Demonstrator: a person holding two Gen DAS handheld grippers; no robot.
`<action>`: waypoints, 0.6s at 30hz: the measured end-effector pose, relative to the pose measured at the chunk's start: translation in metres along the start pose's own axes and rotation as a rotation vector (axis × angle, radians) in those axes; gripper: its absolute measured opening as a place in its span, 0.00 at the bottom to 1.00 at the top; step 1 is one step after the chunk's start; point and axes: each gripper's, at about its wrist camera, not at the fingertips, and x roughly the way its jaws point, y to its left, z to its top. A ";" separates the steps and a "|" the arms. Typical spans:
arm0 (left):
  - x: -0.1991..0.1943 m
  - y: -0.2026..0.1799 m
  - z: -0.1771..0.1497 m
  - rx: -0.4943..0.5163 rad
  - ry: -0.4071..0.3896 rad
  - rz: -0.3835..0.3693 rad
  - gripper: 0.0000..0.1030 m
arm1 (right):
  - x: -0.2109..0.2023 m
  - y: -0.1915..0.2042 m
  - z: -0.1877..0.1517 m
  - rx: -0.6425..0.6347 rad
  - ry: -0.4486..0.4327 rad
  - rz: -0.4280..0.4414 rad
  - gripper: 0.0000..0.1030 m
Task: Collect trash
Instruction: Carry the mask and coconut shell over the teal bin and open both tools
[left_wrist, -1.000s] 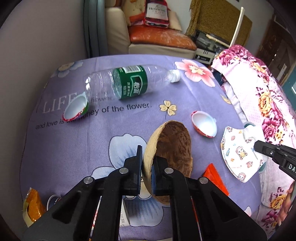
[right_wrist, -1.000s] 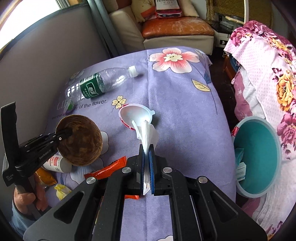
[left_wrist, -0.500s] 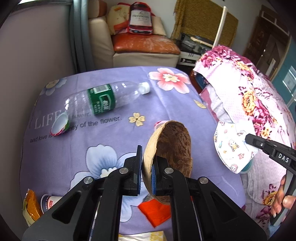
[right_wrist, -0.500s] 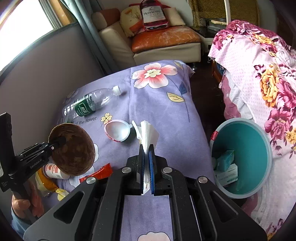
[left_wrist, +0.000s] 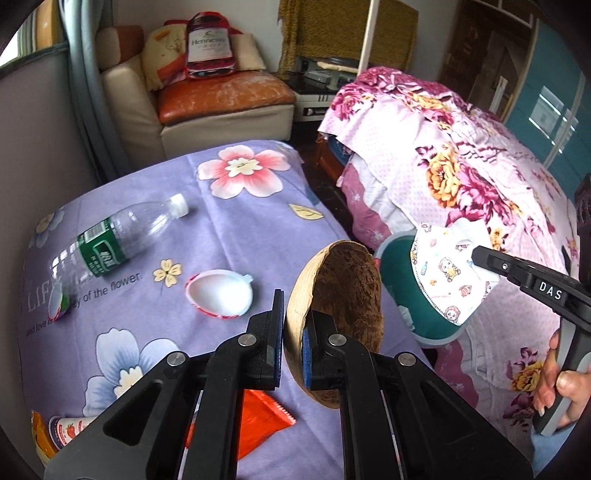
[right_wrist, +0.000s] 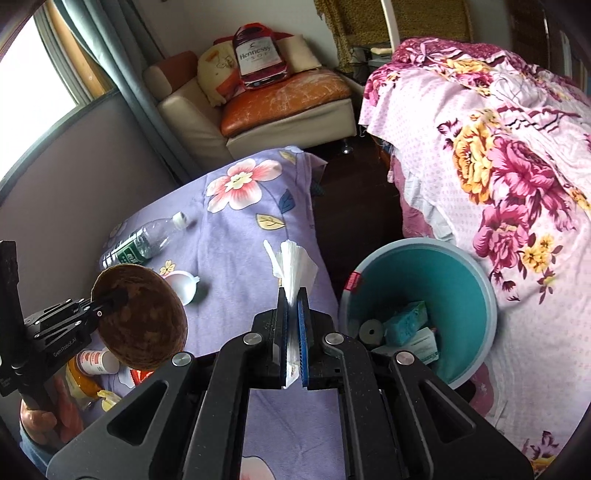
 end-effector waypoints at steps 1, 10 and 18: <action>0.004 -0.009 0.003 0.012 0.005 -0.009 0.08 | -0.001 -0.006 0.000 0.008 -0.002 -0.006 0.05; 0.053 -0.093 0.019 0.114 0.075 -0.083 0.08 | -0.005 -0.083 -0.006 0.108 0.002 -0.056 0.05; 0.099 -0.144 0.022 0.176 0.147 -0.112 0.08 | 0.004 -0.124 -0.012 0.166 0.032 -0.074 0.05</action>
